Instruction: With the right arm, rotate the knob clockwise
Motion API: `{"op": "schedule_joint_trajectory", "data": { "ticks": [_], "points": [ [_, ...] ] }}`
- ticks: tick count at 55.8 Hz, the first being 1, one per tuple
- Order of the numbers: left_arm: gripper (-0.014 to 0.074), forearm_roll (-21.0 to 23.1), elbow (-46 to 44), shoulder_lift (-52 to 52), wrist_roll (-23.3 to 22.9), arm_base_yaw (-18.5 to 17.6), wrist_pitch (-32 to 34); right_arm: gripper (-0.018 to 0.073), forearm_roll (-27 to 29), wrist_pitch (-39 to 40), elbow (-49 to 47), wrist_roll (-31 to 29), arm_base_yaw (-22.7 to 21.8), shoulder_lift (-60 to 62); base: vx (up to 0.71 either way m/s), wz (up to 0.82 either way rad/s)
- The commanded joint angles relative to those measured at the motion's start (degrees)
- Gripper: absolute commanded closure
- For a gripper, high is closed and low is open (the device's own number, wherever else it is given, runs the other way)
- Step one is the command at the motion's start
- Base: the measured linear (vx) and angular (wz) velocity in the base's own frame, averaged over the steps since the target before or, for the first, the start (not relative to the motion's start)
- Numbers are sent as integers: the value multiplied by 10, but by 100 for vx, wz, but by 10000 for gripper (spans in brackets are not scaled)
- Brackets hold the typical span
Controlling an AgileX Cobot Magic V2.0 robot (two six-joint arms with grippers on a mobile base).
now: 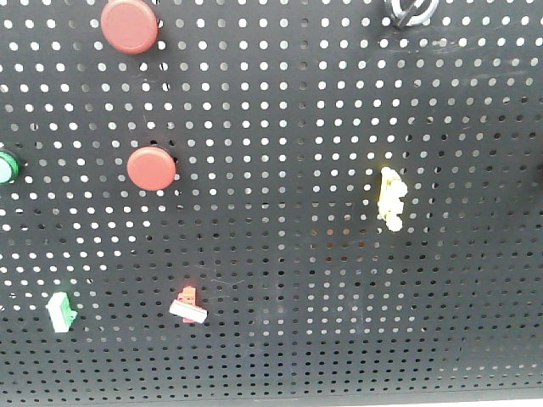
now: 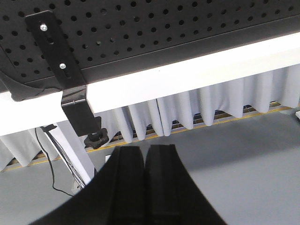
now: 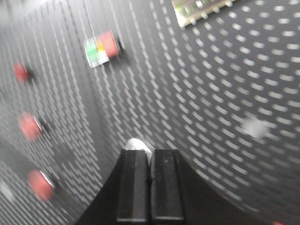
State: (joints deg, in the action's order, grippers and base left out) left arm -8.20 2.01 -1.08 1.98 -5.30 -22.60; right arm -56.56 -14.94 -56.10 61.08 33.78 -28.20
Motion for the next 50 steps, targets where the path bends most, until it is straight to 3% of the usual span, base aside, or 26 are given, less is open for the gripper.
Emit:
{"op": "schedule_joint_trajectory", "data": {
  "ticks": [1,15,50],
  "points": [
    [603,0,5,-6,-6,-1,45,573,-9,20,30,-60,-2,20,0,0],
    [603,0,5,-6,-6,-1,45,571,-9,21,86,-72,-2,51,0,0],
    [603,0,5,-6,-6,-1,45,571,-25,20,89,-68,-2,51,0,0]
  ]
}}
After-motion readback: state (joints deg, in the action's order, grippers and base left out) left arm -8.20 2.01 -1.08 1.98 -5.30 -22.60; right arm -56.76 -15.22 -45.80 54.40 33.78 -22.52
